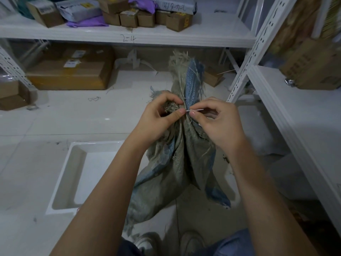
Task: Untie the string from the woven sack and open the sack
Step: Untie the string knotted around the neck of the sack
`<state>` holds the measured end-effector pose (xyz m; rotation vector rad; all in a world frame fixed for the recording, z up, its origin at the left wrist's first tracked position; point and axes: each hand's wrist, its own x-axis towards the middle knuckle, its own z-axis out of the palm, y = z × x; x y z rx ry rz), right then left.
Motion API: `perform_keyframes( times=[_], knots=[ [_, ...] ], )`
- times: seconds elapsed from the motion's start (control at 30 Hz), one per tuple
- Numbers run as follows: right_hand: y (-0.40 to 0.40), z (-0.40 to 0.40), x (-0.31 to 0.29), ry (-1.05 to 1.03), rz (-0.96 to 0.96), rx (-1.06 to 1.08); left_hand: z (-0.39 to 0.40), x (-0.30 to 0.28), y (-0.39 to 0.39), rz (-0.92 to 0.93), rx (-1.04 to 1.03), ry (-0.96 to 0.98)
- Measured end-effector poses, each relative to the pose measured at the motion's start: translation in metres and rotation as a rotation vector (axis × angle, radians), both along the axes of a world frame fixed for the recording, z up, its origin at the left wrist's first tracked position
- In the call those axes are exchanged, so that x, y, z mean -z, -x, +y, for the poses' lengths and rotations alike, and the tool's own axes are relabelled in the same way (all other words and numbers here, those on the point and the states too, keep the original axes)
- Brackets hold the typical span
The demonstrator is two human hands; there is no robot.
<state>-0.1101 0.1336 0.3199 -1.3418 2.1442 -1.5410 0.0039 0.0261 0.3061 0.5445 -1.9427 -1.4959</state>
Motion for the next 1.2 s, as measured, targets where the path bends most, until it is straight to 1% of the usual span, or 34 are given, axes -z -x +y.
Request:
perform_keyframes(
  times=[0.13,0.2,0.5,0.73,0.83,1.0,1.1,1.2],
  knots=[
    [-0.0002,0.0001,0.0003,0.009,-0.026,0.007,0.0022,0.0019,0.0021,-0.006,0.004,0.12],
    [-0.001,0.0004,-0.0006,0.016,-0.041,0.002,0.0024,0.002,0.0026,0.001,-0.019,0.127],
    [0.0005,0.0034,-0.0033,-0.027,-0.108,0.032,-0.0005,-0.001,-0.002,-0.01,-0.016,-0.002],
    [-0.0007,0.0036,-0.004,-0.035,-0.104,0.008,0.0015,-0.0013,-0.0013,-0.022,-0.009,0.05],
    [-0.0014,0.0037,-0.0052,-0.027,-0.116,0.005,0.001,-0.0015,-0.0018,-0.037,0.001,0.039],
    [-0.002,0.0044,-0.0077,0.0,-0.201,0.004,0.0013,-0.0045,-0.0027,-0.027,0.015,-0.034],
    [-0.0024,0.0048,-0.0081,-0.007,-0.204,0.006,0.002,-0.0053,-0.0029,-0.04,0.031,-0.069],
    [0.0003,0.0063,-0.0073,0.01,-0.224,0.033,0.0001,-0.0064,-0.0052,-0.032,0.01,-0.156]
  ],
)
